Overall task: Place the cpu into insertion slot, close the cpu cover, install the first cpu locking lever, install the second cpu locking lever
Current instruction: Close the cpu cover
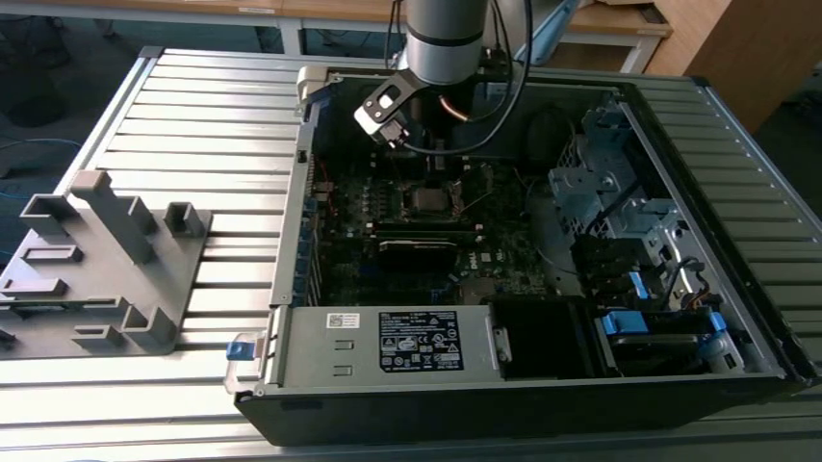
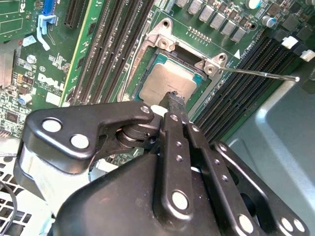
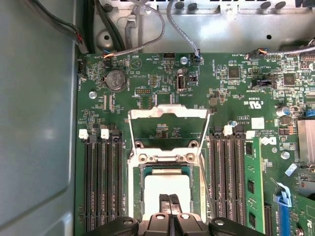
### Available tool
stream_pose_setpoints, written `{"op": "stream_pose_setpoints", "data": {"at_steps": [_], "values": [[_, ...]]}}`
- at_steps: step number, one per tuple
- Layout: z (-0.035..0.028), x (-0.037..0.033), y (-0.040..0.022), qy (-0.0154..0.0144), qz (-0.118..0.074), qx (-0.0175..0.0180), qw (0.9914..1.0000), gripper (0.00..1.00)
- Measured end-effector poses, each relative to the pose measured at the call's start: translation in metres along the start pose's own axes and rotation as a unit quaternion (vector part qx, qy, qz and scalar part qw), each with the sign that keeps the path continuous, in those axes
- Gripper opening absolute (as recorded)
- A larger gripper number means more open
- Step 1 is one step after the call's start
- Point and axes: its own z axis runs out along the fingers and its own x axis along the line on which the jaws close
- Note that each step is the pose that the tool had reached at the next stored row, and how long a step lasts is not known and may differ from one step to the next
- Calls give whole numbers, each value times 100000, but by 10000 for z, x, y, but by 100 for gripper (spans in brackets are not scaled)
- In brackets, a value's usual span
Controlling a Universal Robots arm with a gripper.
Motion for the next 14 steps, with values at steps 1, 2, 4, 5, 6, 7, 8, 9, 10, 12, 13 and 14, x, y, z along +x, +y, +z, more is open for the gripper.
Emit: {"op": "stream_pose_setpoints", "data": {"at_steps": [1,2,4,5,6,7,8,9,10,12,13,14], "values": [[-1,0,0,8,0,-5,100000,10],[0,1,0,19,-1,-11,100000,10],[-67,0,4,-1,0,-1,100000,10],[-132,0,9,3,-1,-1,100000,10],[-133,0,9,4,-1,-2,100000,10],[-134,0,9,1,-3,-2,100000,10],[-134,0,9,2,-2,0,100000,10],[-135,0,9,0,-1,-1,100000,10],[-138,0,9,-11,-3,6,100000,10],[-147,0,9,-14,-1,7,100000,10],[-153,0,10,-2,0,-1,100000,10],[-161,0,10,-4,0,-1,100000,10]]}}
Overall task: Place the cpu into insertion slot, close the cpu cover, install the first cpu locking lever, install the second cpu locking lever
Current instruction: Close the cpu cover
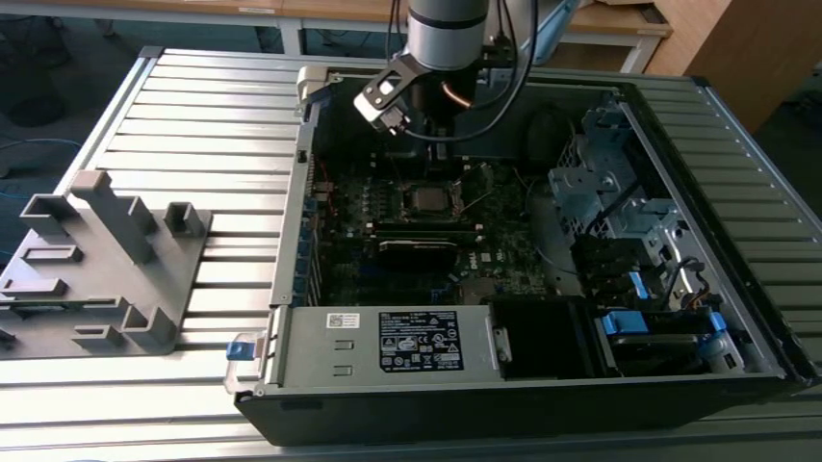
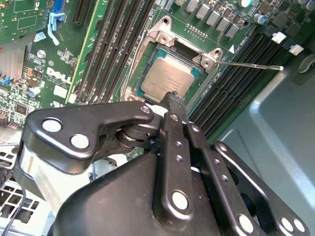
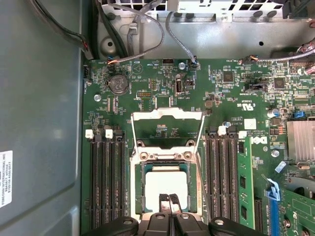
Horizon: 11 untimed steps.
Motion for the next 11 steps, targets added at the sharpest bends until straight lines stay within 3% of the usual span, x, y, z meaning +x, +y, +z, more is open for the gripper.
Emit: {"op": "stream_pose_setpoints", "data": {"at_steps": [11], "values": [[-92,0,6,12,1,-4,100000,10]]}}
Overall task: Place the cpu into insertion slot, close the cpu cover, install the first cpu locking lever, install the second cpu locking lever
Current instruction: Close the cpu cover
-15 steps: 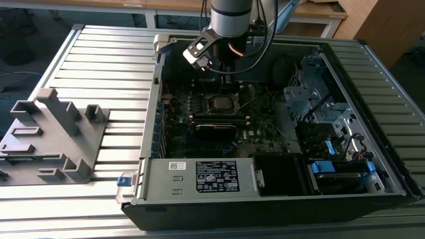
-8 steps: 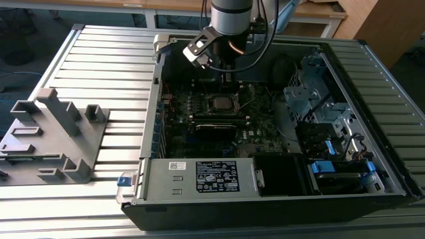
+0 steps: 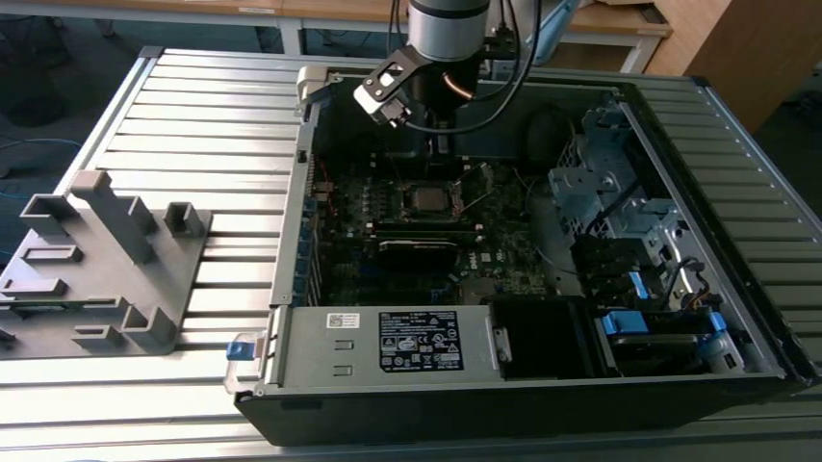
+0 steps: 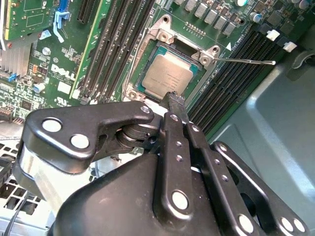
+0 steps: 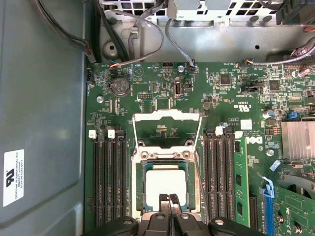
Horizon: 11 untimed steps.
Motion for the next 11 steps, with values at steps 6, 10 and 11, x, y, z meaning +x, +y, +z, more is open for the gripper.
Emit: {"op": "stream_pose_setpoints", "data": {"at_steps": [6,10,11], "values": [[-21,0,1,-7,-4,4,100000,10],[-24,0,1,-5,-2,4,100000,10],[-25,0,1,-6,-3,5,100000,10]]}}
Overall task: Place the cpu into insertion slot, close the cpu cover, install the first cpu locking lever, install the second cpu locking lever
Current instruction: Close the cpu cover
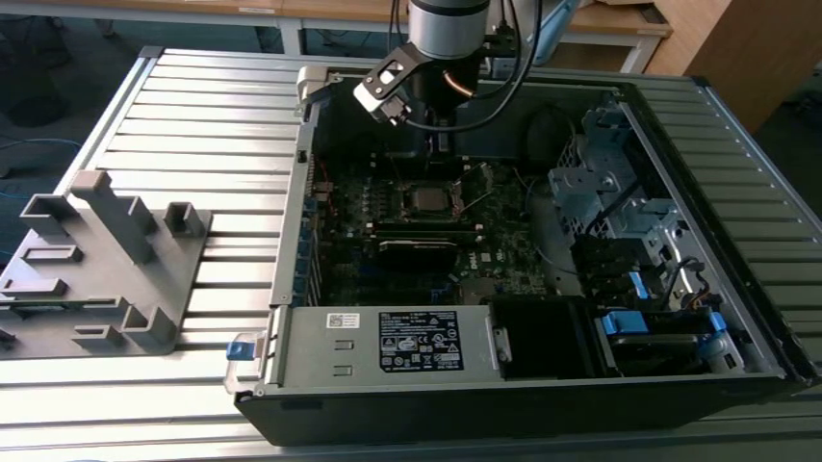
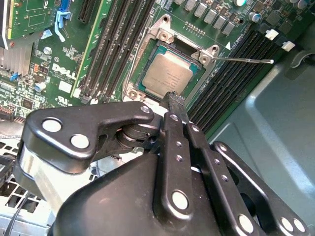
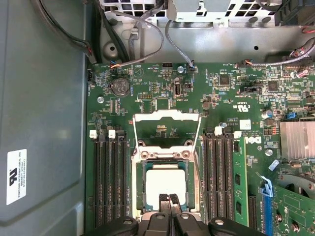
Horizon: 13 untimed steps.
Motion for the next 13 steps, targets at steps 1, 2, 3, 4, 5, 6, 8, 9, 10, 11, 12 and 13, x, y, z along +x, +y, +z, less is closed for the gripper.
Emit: {"op": "stream_pose_setpoints", "data": {"at_steps": [1,2,3,4,5,6,8,9,10,11,12,13], "values": [[-1,0,0,-3,1,0,100000,10],[-4,0,0,-13,-1,5,100000,10],[-5,0,0,-11,1,4,100000,10],[-7,0,1,0,-6,-3,100000,10],[-7,0,7,1,1,-1,100000,10],[-7,0,7,3,2,-4,100000,10],[-12,0,8,-8,-1,4,100000,10],[-16,0,8,-17,1,8,100000,10],[-20,0,8,-11,2,3,100000,10],[-22,0,8,2,0,-4,100000,10],[-22,0,8,10,0,-7,100000,10],[-22,0,8,12,2,-11,100000,10]]}}
